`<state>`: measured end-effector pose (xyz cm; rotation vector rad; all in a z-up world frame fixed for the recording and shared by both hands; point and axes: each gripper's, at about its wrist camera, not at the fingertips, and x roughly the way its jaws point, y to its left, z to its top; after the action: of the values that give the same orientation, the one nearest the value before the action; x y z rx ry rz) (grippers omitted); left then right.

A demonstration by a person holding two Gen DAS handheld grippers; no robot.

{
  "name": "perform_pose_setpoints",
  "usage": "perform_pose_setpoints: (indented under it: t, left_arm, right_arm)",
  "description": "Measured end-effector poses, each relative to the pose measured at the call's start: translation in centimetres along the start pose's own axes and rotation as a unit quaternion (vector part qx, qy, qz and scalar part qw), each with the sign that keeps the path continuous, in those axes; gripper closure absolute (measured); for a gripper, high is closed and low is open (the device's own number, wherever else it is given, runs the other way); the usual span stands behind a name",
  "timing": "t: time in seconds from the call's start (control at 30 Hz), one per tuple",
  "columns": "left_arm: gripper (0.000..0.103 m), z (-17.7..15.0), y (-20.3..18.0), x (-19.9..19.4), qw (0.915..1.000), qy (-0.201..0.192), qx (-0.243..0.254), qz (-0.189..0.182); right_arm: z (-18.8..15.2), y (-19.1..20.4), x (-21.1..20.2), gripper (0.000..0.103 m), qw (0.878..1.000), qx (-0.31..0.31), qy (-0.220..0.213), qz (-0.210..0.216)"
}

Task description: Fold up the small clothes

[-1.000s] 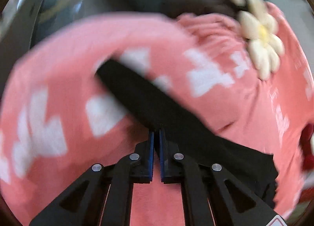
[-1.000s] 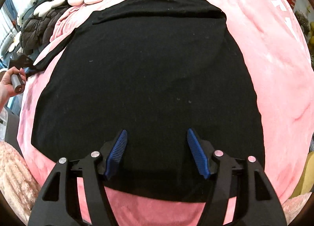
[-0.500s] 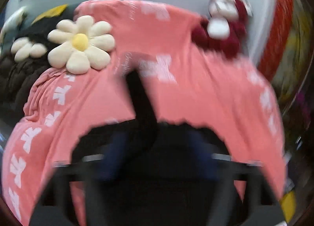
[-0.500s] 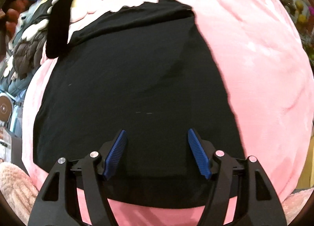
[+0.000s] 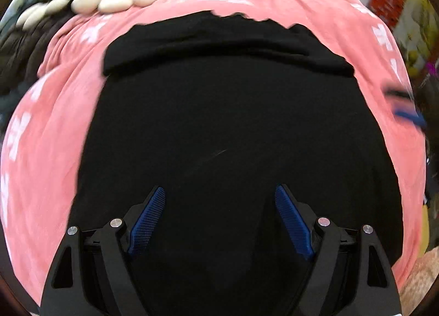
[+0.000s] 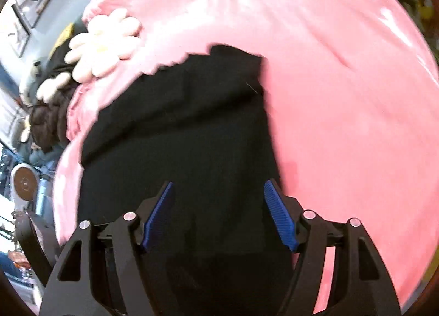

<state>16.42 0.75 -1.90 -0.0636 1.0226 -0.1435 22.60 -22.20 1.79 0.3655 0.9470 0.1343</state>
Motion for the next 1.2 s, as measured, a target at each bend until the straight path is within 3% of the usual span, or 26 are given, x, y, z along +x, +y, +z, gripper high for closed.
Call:
perform_pose_setpoints:
  t: [0.07,0.2,0.33,0.37,0.4,0.43,0.5,0.63,0.73,0.8,0.87,0.93,1.03,1.13,1.2]
  left_arm:
    - [0.023,-0.8,1.4,-0.3,0.9998,-0.008,-0.012,-0.013]
    - [0.023,-1.6,2.4,-0.5,0.9993,-0.028,-0.006,-0.022]
    - [0.021,-2.0,2.5,-0.6,0.9988,-0.041,0.012,-0.023]
    - [0.021,-2.2,2.4,-0.6,0.9988,-0.041,0.016,-0.022]
    - [0.021,-2.1,2.4,-0.6,0.9987,-0.041,0.017,-0.024]
    - [0.02,-2.0,2.4,-0.6,0.9986,-0.041,0.017,-0.028]
    - [0.02,-1.8,2.7,-0.8,0.9983,-0.043,0.009,-0.039]
    - [0.02,-1.3,3.2,-0.9,0.9968,-0.045,-0.021,-0.063]
    - [0.02,-1.3,3.1,-0.9,0.9968,-0.045,-0.024,-0.061]
    - [0.02,-1.3,2.8,-0.8,0.9973,-0.047,-0.015,-0.054]
    - [0.019,-1.4,2.4,-0.6,0.9978,-0.048,-0.006,-0.046]
    - [0.019,-1.6,2.1,-0.6,0.9979,-0.05,-0.001,-0.04]
    - [0.018,-1.7,2.1,-0.5,0.9979,-0.054,0.005,-0.036]
    - [0.017,-1.7,2.2,-0.3,0.9976,-0.058,0.006,-0.036]
    - [0.016,-1.7,2.3,-0.2,0.9975,-0.061,0.006,-0.035]
  right_arm:
    - [2.6,1.3,2.5,0.037,1.0,-0.004,0.006,0.007]
    - [6.7,2.9,9.3,0.037,0.999,0.003,0.03,-0.039]
    - [7.2,3.2,13.5,0.042,0.996,0.03,0.052,-0.06]
    - [7.2,4.1,13.7,0.053,0.996,0.012,0.046,-0.072]
    - [7.4,5.2,13.9,0.085,0.997,-0.008,0.049,-0.066]
    - [7.5,5.8,13.7,0.1,0.997,-0.013,0.05,-0.054]
    - [8.3,7.6,11.6,0.099,0.999,-0.033,0.018,-0.032]
    - [11.9,10.2,3.8,0.099,0.994,-0.063,-0.09,0.01]
    - [12.4,8.5,0.7,0.099,0.988,-0.068,-0.135,-0.039]
    - [11.4,5.5,2.7,0.099,0.984,-0.085,-0.105,-0.115]
    - [9.7,1.2,6.8,0.099,0.988,-0.059,-0.024,-0.141]
    - [7.8,-1.7,9.0,0.099,0.987,-0.038,0.018,-0.155]
    - [6.3,-3.2,8.6,0.095,0.993,0.004,0.016,-0.117]
    - [6.2,-3.0,7.4,0.089,0.995,0.008,0.0,-0.104]
    - [6.1,-3.0,6.7,0.074,0.994,0.003,-0.001,-0.105]
